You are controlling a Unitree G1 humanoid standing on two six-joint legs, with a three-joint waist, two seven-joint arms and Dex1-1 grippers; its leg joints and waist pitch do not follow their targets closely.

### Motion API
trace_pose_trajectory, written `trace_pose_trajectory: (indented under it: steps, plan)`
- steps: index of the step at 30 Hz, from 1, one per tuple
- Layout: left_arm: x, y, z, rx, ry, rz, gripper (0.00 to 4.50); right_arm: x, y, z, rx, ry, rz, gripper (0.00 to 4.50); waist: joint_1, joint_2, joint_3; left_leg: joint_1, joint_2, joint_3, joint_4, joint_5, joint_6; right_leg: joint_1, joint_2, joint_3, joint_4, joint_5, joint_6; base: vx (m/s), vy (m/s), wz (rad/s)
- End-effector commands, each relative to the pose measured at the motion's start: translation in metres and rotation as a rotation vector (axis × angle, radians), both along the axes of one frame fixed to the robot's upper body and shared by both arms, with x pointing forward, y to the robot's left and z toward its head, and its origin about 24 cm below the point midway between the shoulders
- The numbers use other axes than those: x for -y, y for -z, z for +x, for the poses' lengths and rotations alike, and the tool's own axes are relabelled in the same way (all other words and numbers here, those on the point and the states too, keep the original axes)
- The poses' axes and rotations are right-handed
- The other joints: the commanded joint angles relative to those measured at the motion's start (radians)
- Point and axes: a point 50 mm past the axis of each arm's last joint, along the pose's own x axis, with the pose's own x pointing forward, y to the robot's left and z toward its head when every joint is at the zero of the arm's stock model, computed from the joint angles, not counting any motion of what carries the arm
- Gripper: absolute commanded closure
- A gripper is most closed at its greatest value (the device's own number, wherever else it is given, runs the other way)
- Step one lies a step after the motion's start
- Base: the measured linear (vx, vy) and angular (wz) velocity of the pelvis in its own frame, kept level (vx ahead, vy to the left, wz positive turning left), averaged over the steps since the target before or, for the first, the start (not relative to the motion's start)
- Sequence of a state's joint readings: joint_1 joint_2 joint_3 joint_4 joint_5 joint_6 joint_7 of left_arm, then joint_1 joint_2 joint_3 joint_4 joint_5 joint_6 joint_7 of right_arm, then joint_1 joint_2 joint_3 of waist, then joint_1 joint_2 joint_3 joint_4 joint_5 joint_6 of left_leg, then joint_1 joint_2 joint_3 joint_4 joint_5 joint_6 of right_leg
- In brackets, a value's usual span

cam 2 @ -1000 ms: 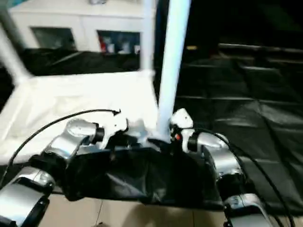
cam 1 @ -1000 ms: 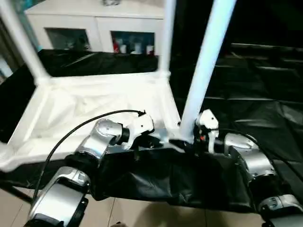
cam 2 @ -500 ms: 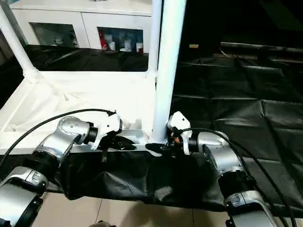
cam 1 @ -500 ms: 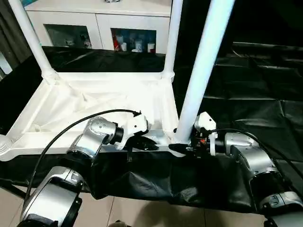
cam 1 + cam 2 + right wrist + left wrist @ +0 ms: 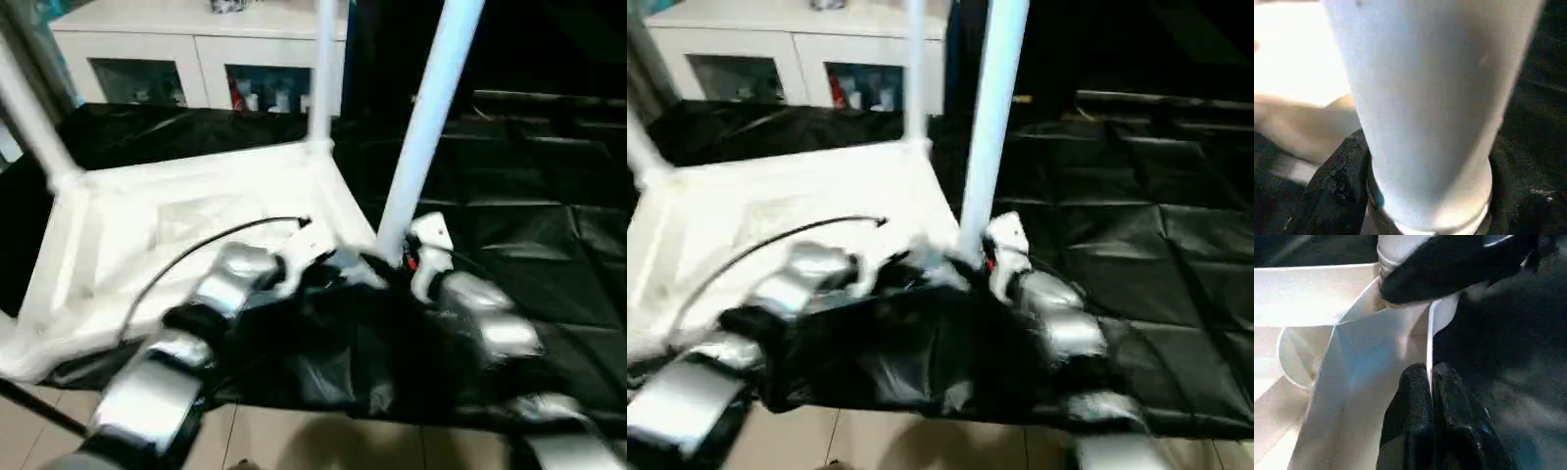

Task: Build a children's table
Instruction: Rotate leg to tighten

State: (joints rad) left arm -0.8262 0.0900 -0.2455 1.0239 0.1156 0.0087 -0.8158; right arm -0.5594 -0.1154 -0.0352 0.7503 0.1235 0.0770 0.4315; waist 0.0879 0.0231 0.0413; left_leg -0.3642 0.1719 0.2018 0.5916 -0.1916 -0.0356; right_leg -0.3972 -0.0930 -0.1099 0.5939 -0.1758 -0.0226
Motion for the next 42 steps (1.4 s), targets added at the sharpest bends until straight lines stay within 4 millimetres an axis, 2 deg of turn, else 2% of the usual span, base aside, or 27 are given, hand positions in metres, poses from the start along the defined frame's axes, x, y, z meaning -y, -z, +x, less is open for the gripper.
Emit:
trace_pose_trajectory:
  steps: [1,2,4,5,7,9,11,13,17,18,19,20,22,23,27,29,30,32,38,40,42]
  plan:
    - [0.007,-0.002,0.006,0.030,-0.153,-0.070,4.50,-0.026,0.020,-0.008,-0.112,0.013,0.047,1.76,-0.002,-0.020,-0.054,0.013,0.065,-0.039,-0.077,-0.229,0.019,0.043,-0.089,0.062,-0.093,-0.379,-0.161,0.000,0.000,0.00]
    - [0.010,-0.004,0.006,0.036,-0.148,-0.073,4.50,-0.036,0.017,-0.008,-0.087,-0.025,0.048,1.76,-0.001,-0.017,-0.053,0.014,0.065,-0.037,-0.076,-0.231,0.025,0.039,-0.089,0.063,-0.094,-0.368,-0.165,0.000,0.000,0.00]
    - [0.013,-0.005,0.006,0.037,-0.134,-0.073,4.50,-0.047,0.012,-0.008,-0.051,-0.086,0.037,1.76,0.001,-0.019,-0.055,0.010,0.064,-0.036,-0.074,-0.223,0.039,0.044,-0.091,0.064,-0.092,-0.349,-0.164,0.000,0.000,0.00]
    - [0.014,-0.005,0.006,0.039,-0.124,-0.070,4.50,-0.050,0.010,-0.008,-0.037,-0.109,0.031,1.41,0.002,-0.020,-0.053,0.009,0.064,-0.035,-0.075,-0.222,0.047,0.044,-0.090,0.064,-0.091,-0.345,-0.163,0.000,0.000,0.00]
    - [0.013,-0.006,0.004,0.040,-0.089,-0.066,4.50,-0.054,0.005,-0.007,-0.006,-0.150,0.055,1.04,0.003,-0.020,-0.054,0.009,0.064,-0.035,-0.074,-0.216,0.054,0.045,-0.091,0.064,-0.091,-0.342,-0.162,0.000,0.000,0.00]
    - [0.008,-0.005,0.003,0.037,-0.042,-0.060,4.50,-0.050,-0.001,-0.005,0.020,-0.193,0.074,1.01,0.003,-0.020,-0.054,0.008,0.064,-0.036,-0.075,-0.219,0.061,0.046,-0.090,0.063,-0.091,-0.345,-0.162,0.000,0.000,0.00]
    - [0.003,-0.005,0.000,0.030,0.010,-0.061,4.50,-0.045,-0.006,-0.005,0.036,-0.254,0.072,0.81,0.001,-0.018,-0.053,-0.003,0.064,-0.040,-0.077,-0.218,0.068,0.053,-0.090,0.060,-0.091,-0.354,-0.154,0.000,0.000,0.00]
    - [-0.003,-0.004,-0.003,0.015,0.077,-0.066,4.50,-0.037,-0.008,-0.007,0.048,-0.334,0.057,0.81,0.001,-0.018,-0.054,-0.001,0.065,-0.039,-0.075,-0.217,0.071,0.051,-0.091,0.061,-0.092,-0.360,-0.153,0.000,0.000,0.00]
    - [-0.020,-0.001,-0.014,-0.029,0.219,-0.043,4.50,-0.017,-0.013,-0.014,0.054,-0.492,0.023,0.81,0.012,-0.019,-0.057,0.000,0.070,-0.034,-0.071,-0.170,0.093,0.053,-0.086,0.061,-0.079,-0.264,-0.183,0.000,0.000,0.00]
    - [-0.024,0.000,-0.016,-0.040,0.253,-0.039,4.50,-0.012,-0.014,-0.017,0.051,-0.529,0.015,0.81,0.016,-0.018,-0.060,0.000,0.074,-0.032,-0.067,-0.152,0.109,0.051,-0.086,0.061,-0.068,-0.208,-0.204,0.000,0.000,0.00]
    - [-0.026,0.000,-0.018,-0.044,0.268,-0.038,4.50,-0.010,-0.015,-0.018,0.049,-0.544,0.011,0.81,0.017,-0.016,-0.061,0.001,0.076,-0.031,-0.067,-0.148,0.111,0.050,-0.086,0.062,-0.065,-0.193,-0.210,0.000,0.000,0.00]
    - [-0.031,0.000,-0.020,-0.063,0.297,-0.046,4.50,-0.004,-0.016,-0.021,0.043,-0.585,0.004,0.81,0.019,-0.013,-0.061,0.004,0.077,-0.032,-0.068,-0.150,0.108,0.047,-0.085,0.061,-0.064,-0.184,-0.220,0.000,0.000,0.00]
    - [-0.040,-0.001,-0.025,-0.093,0.351,-0.053,4.50,0.006,-0.018,-0.026,0.024,-0.666,-0.021,0.81,0.023,-0.013,-0.060,0.004,0.077,-0.031,-0.068,-0.155,0.105,0.049,-0.085,0.062,-0.063,-0.176,-0.228,0.000,0.000,0.00]
    - [-0.041,-0.001,-0.025,-0.096,0.359,-0.051,4.50,0.008,-0.019,-0.027,0.021,-0.677,-0.027,0.81,0.025,-0.009,-0.060,0.006,0.078,-0.030,-0.068,-0.161,0.104,0.048,-0.085,0.062,-0.063,-0.178,-0.228,0.000,0.000,0.00]
    - [-0.051,-0.002,-0.029,-0.116,0.402,-0.040,4.50,0.019,-0.020,-0.033,-0.008,-0.746,-0.072,0.81,0.028,-0.011,-0.057,0.008,0.078,-0.030,-0.071,-0.192,0.074,0.046,-0.088,0.064,-0.069,-0.224,-0.220,0.000,0.000,0.00]
    - [-0.052,-0.002,-0.030,-0.119,0.404,-0.042,4.50,0.020,-0.021,-0.033,-0.011,-0.757,-0.077,0.81,0.028,-0.012,-0.056,0.008,0.077,-0.030,-0.072,-0.200,0.068,0.046,-0.088,0.064,-0.071,-0.243,-0.215,0.000,0.000,0.00]
    - [-0.054,-0.003,-0.030,-0.121,0.408,-0.045,4.50,0.020,-0.021,-0.034,-0.013,-0.765,-0.079,1.05,0.028,-0.013,-0.056,0.008,0.077,-0.031,-0.073,-0.201,0.062,0.047,-0.089,0.064,-0.073,-0.262,-0.206,0.000,0.000,0.00]
    - [-0.054,-0.004,-0.030,-0.119,0.404,-0.046,4.50,0.020,-0.023,-0.034,-0.014,-0.771,-0.065,1.14,0.029,-0.018,-0.057,0.007,0.076,-0.032,-0.072,-0.192,0.064,0.048,-0.089,0.064,-0.071,-0.266,-0.203,0.000,0.000,0.00]
    - [-0.053,-0.003,-0.030,-0.111,0.389,-0.057,4.50,0.012,-0.019,-0.038,-0.031,-0.804,-0.042,1.57,0.029,-0.019,-0.057,0.006,0.076,-0.031,-0.071,-0.175,0.067,0.046,-0.088,0.063,-0.071,-0.255,-0.202,0.000,0.000,0.00]
    - [-0.052,-0.001,-0.028,-0.097,0.356,-0.046,4.50,0.011,-0.016,-0.039,-0.039,-0.787,-0.030,1.72,0.029,-0.019,-0.057,0.006,0.076,-0.031,-0.070,-0.176,0.066,0.046,-0.088,0.064,-0.070,-0.254,-0.201,0.000,0.000,0.00]
    - [-0.048,0.001,-0.020,-0.060,0.252,-0.024,4.50,0.010,-0.009,-0.036,-0.041,-0.680,-0.028,1.80,0.027,-0.018,-0.055,0.008,0.075,-0.032,-0.072,-0.187,0.059,0.043,-0.088,0.064,-0.075,-0.280,-0.193,0.000,0.000,0.00]
